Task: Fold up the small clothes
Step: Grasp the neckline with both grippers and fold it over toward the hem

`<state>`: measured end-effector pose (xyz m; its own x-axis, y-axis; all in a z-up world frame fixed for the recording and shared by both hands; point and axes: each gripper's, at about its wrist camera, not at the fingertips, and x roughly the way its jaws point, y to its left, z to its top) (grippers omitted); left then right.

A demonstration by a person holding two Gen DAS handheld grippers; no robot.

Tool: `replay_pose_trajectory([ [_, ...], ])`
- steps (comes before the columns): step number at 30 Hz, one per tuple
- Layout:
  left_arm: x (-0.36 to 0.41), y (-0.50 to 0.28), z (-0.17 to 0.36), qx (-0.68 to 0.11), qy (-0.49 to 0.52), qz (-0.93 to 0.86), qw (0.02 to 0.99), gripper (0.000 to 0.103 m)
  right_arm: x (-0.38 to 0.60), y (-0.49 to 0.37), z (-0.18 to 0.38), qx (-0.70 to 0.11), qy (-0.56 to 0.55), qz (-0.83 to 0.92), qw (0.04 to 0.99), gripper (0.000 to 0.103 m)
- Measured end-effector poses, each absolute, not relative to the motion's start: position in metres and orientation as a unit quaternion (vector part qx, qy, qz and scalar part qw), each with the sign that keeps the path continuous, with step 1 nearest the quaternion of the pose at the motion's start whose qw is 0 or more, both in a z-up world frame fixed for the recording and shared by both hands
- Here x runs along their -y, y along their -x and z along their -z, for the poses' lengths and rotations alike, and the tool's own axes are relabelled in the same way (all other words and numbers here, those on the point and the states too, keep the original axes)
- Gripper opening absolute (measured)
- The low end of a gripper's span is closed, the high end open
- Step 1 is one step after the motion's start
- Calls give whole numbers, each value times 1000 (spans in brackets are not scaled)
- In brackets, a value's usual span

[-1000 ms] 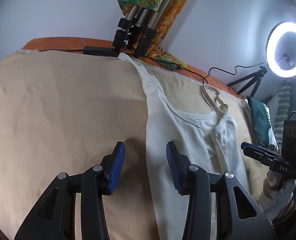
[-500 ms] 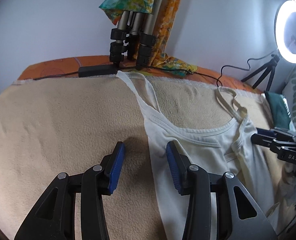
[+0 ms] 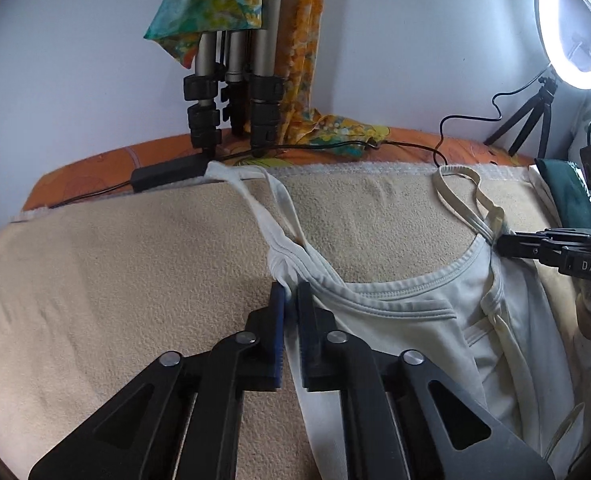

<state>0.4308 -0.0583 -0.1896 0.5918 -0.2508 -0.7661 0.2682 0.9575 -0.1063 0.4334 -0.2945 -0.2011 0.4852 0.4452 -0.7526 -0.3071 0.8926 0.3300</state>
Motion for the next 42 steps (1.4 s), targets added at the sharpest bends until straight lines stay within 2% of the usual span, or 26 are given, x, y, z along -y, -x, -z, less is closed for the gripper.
replay_pose_trajectory([
  [5, 46, -430, 183, -428, 41, 163, 888, 1, 296, -429, 195, -444, -84, -215, 866, 7],
  [12, 41, -407, 155, -397, 54, 176, 899, 1, 304, -409, 171, -403, -99, -231, 880, 7],
  [27, 35, -300, 93, -349, 45, 207, 913, 1, 293, -305, 102, -364, -55, -239, 899, 7],
  [34, 36, -239, 97, -356, 30, 226, 906, 1, 285, -231, 105, -371, -39, -229, 899, 7],
  [42, 35, -189, 126, -394, 15, 238, 887, 1, 276, -168, 137, -394, -34, -213, 893, 7],
])
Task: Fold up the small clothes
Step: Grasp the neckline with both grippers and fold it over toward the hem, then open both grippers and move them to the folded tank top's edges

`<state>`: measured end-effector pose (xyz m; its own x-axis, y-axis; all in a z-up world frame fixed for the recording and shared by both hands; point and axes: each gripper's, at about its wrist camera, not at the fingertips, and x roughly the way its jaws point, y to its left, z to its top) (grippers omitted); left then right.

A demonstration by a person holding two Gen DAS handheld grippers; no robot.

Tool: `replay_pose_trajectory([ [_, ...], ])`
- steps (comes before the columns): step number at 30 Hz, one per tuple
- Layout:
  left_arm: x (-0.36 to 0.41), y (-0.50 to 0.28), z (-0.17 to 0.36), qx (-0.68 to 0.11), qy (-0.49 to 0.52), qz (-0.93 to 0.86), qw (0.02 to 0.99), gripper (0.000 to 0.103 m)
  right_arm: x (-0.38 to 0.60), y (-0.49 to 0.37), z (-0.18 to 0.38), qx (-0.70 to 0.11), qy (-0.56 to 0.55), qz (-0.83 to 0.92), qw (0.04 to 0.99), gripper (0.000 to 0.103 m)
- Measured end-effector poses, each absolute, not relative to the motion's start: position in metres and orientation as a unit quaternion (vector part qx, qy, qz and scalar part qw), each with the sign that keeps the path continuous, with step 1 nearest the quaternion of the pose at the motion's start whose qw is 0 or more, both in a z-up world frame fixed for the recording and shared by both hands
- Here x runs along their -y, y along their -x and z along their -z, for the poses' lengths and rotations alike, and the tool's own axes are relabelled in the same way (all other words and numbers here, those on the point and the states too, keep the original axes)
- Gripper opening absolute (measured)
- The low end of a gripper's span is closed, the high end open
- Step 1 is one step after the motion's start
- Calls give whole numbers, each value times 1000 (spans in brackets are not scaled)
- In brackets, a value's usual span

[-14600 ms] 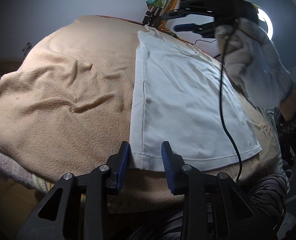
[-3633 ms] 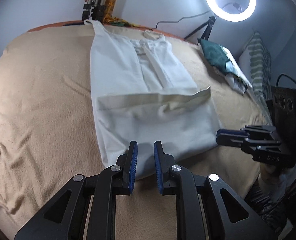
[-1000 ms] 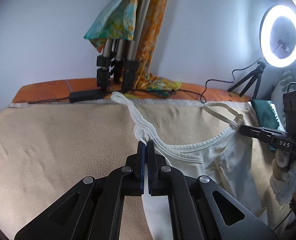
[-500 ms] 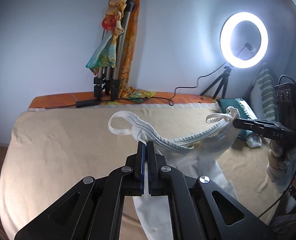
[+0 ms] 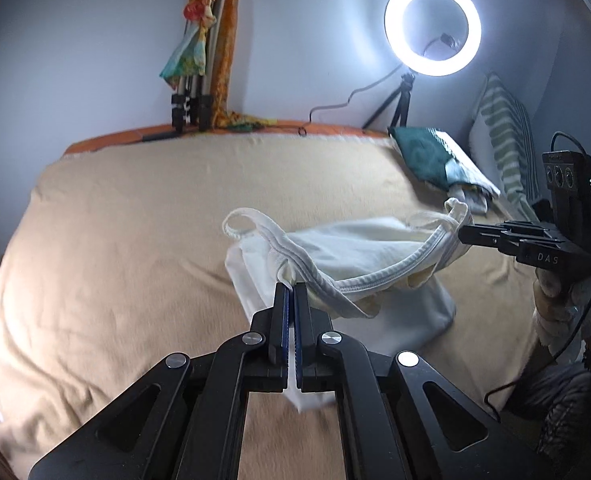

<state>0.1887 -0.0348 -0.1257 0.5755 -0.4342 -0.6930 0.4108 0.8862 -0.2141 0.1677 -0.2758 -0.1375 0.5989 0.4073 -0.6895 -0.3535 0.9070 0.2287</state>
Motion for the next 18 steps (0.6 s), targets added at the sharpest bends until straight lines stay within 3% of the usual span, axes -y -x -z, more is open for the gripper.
replay_pose_trajectory([
  [9, 37, -154, 140, -428, -52, 252, 866, 1, 265, -130, 158, -426, 1, -206, 881, 7],
  [11, 32, -145, 141, -438, -65, 253, 860, 1, 268, -123, 161, -444, 7, -201, 873, 15],
  [18, 20, -134, 104, -402, -56, 265, 875, 1, 286, -99, 140, -431, -31, -225, 873, 17],
])
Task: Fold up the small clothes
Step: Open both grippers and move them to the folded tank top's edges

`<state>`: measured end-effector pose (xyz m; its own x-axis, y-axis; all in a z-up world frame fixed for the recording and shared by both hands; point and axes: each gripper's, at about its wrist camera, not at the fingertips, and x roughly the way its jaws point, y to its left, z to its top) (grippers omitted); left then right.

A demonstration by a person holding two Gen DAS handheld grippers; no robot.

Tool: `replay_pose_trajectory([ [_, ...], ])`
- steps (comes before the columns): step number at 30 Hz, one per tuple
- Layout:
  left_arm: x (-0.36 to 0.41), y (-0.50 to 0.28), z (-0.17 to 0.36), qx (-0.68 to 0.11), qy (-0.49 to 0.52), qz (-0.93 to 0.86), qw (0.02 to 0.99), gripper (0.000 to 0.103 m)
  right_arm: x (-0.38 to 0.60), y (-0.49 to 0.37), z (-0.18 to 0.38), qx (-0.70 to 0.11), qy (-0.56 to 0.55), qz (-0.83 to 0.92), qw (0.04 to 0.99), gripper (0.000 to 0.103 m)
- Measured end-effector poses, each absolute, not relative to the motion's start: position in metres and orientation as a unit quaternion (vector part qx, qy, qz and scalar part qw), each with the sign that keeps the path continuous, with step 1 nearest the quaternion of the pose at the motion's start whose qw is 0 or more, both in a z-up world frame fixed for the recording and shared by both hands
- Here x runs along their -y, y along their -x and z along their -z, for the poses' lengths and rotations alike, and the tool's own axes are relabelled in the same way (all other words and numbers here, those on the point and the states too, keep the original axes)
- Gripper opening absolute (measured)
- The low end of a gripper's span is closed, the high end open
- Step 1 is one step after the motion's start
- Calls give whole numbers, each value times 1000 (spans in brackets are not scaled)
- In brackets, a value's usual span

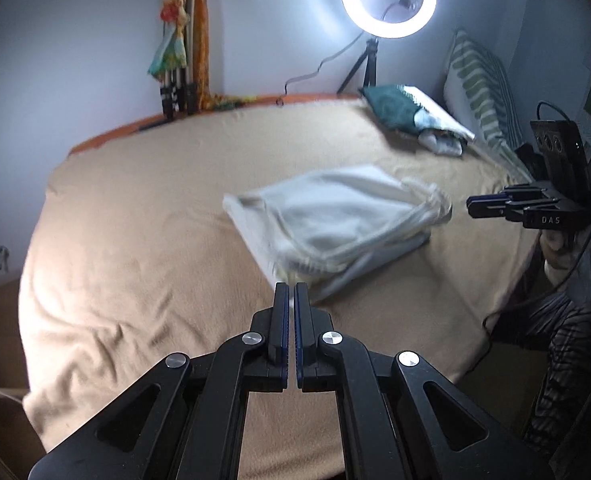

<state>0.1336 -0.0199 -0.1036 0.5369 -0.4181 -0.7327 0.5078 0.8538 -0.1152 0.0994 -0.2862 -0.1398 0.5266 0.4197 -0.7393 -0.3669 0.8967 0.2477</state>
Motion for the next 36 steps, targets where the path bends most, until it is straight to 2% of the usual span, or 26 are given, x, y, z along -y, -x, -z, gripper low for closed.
replay_pose_trajectory([
  [6, 61, -170, 93, -394, -79, 270, 875, 1, 262, -134, 132, -423, -39, -232, 875, 17],
  [10, 87, -196, 109, -426, -100, 268, 858, 1, 246, -160, 144, -454, -43, -235, 858, 17],
  [14, 97, -211, 133, -472, -113, 269, 832, 1, 229, -177, 154, -495, 7, -222, 840, 17],
  [26, 63, -148, 172, -536, -103, 296, 784, 1, 240, -140, 178, -543, 39, -234, 806, 17],
  [30, 57, -132, 159, -525, -96, 308, 788, 1, 255, -126, 176, -539, 21, -234, 809, 17],
  [36, 65, -141, 124, -469, -76, 304, 826, 1, 269, -124, 146, -479, -17, -251, 841, 17],
])
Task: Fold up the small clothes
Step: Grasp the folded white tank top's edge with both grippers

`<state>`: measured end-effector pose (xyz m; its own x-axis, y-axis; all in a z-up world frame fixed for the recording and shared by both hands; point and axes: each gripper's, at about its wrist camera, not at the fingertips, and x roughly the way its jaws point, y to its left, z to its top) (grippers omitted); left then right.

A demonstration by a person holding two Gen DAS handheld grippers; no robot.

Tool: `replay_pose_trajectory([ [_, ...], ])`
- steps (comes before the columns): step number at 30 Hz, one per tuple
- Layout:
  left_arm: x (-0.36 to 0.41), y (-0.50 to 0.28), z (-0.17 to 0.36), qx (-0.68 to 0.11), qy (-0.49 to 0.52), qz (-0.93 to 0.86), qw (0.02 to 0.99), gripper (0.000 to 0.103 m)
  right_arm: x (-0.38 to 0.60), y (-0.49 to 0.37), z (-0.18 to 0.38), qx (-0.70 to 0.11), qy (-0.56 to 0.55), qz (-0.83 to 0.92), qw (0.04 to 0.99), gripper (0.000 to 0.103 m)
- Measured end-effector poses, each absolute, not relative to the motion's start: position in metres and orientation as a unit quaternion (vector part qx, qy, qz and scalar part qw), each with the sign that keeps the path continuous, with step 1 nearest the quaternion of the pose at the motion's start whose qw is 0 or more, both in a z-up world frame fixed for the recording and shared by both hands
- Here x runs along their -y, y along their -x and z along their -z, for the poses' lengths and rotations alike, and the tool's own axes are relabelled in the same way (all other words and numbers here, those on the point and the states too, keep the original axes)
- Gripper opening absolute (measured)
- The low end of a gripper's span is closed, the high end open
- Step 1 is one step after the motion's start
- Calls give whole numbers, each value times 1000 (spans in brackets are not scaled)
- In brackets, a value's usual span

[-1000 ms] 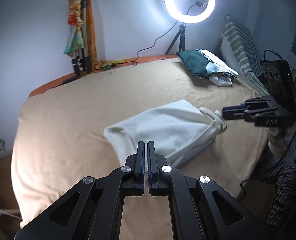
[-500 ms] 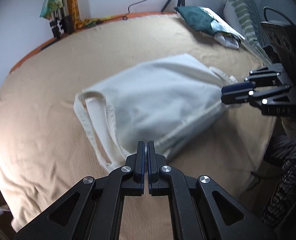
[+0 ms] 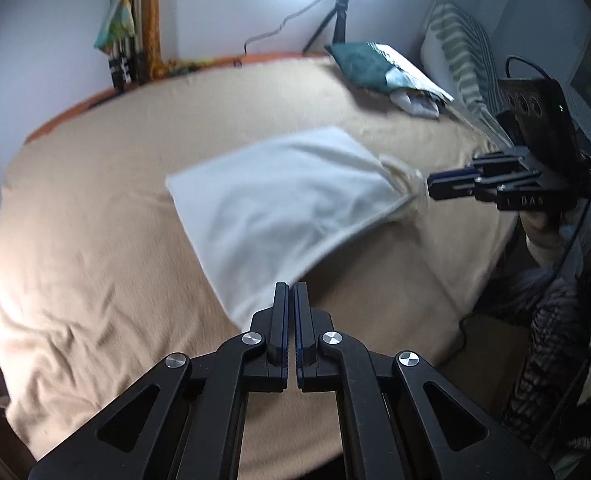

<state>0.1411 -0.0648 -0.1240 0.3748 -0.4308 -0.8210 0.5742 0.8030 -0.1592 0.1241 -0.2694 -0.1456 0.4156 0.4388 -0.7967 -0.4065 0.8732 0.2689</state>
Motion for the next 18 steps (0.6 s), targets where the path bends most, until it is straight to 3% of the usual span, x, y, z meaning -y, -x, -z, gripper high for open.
replay_pose_trajectory([
  [8, 98, -174, 152, -490, -80, 292, 817, 1, 261, -159, 174, -520, -18, -204, 829, 17],
  [15, 78, -148, 174, -524, -106, 305, 788, 1, 250, -117, 183, -540, 69, -244, 803, 17],
  [18, 62, -140, 165, -518, -89, 303, 795, 1, 261, -114, 170, -528, 40, -273, 803, 28],
])
